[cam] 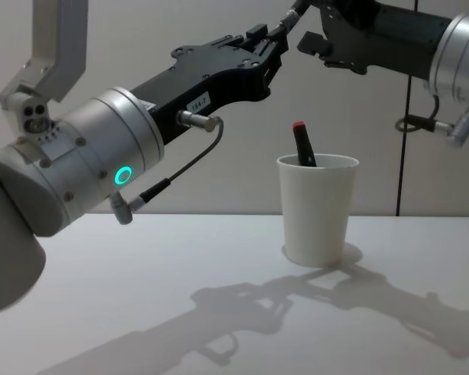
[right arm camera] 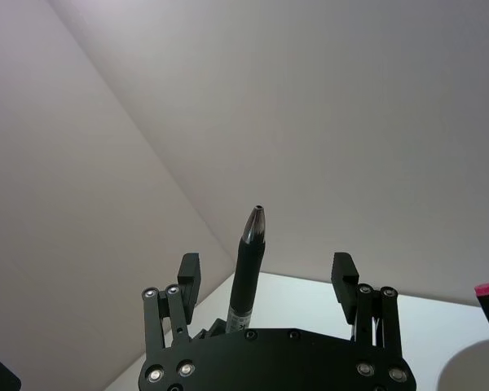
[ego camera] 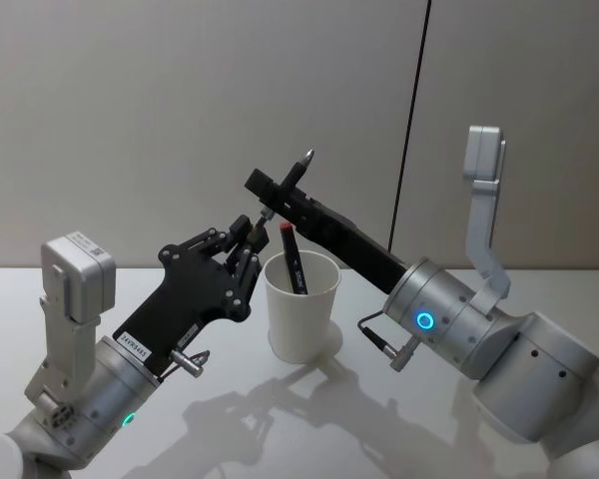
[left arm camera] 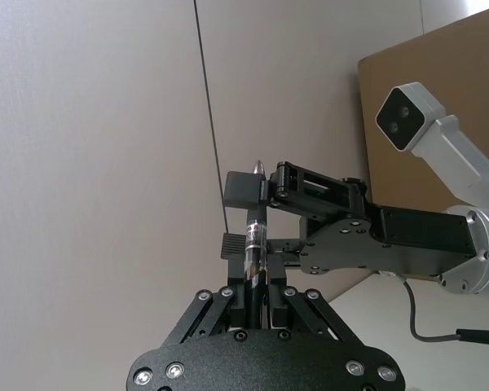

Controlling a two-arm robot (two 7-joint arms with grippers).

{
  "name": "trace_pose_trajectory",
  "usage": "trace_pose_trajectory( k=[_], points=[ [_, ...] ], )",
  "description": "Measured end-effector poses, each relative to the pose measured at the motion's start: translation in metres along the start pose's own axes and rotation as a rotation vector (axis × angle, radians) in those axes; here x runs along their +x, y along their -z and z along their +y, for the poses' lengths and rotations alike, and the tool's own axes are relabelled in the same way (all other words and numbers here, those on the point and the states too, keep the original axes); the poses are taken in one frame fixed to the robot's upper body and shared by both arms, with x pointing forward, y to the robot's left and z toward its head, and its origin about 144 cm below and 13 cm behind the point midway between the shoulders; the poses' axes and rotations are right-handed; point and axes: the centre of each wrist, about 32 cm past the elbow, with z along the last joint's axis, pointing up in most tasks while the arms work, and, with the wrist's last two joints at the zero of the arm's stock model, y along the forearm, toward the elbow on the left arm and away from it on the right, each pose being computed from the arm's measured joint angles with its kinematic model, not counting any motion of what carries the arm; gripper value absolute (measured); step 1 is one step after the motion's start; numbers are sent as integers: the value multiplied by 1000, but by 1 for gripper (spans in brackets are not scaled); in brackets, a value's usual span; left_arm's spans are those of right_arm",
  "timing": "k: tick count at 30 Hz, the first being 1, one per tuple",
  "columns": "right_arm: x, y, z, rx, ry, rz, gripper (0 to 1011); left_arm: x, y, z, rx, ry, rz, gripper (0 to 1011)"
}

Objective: Place the pen into the pen holder.

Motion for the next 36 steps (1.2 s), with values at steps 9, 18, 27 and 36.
trace_pose_trajectory(
  k=[9, 18, 27, 36],
  points=[
    [-1, 0, 1, 10, -6, 10, 1001, 0, -1, 0, 0, -1, 0, 168],
    [-1, -2, 1, 15, -14, 18, 1001, 0, -1, 0, 1, -2, 0, 167],
    [-2, -3, 1, 15, -27, 24, 1001, 0, -1, 1, 2, -1, 0, 168],
    [-2, -3, 0, 10, -39, 25, 1001, 0, -1, 1, 1, -1, 0, 167]
  ],
)
